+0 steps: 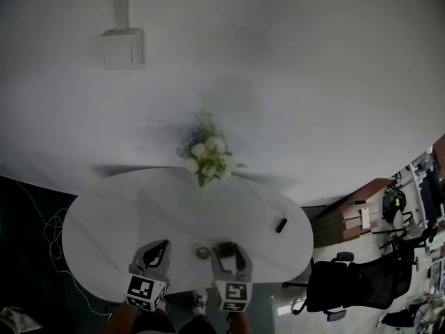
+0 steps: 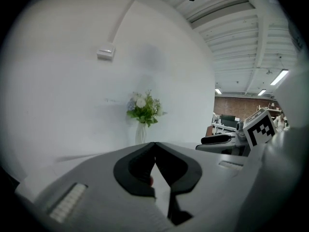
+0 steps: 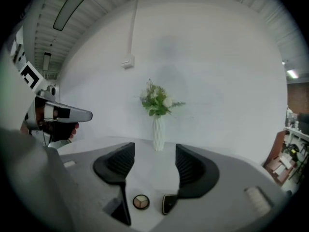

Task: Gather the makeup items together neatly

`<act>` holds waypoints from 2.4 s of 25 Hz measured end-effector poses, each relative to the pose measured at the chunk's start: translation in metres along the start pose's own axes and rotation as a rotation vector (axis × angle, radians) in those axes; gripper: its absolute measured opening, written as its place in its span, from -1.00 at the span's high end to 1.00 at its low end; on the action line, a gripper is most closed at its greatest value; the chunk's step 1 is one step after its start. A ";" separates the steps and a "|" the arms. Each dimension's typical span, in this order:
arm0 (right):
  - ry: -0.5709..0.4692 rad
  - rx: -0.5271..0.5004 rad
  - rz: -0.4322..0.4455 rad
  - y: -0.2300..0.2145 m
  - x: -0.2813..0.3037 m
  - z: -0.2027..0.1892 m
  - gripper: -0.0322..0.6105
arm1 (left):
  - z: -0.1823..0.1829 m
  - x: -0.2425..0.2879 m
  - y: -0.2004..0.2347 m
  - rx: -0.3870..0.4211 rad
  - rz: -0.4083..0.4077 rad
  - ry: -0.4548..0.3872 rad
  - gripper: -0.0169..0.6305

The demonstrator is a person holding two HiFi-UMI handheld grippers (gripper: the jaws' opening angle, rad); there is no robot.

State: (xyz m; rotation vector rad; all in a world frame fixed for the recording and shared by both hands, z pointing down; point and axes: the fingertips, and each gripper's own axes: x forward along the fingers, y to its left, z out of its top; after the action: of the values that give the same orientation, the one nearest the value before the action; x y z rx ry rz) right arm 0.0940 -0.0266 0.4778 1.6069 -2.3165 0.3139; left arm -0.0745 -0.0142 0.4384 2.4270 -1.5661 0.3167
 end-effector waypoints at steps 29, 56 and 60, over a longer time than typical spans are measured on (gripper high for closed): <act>-0.163 -0.039 -0.103 -0.046 -0.073 0.071 0.89 | 0.066 -0.005 -0.058 0.059 -0.048 -0.113 0.91; -0.007 0.142 -0.396 -0.252 -0.066 -0.044 0.89 | 0.027 0.176 -0.224 0.120 -0.362 0.007 0.91; 0.029 0.165 -0.391 -0.273 -0.041 -0.071 0.89 | 0.004 0.207 -0.228 0.115 -0.354 0.044 0.91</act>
State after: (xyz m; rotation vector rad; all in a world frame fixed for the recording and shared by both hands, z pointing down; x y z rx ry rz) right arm 0.3723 -0.0615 0.5307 2.0705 -1.9389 0.4391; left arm 0.2177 -0.1023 0.4800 2.7026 -1.0974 0.3973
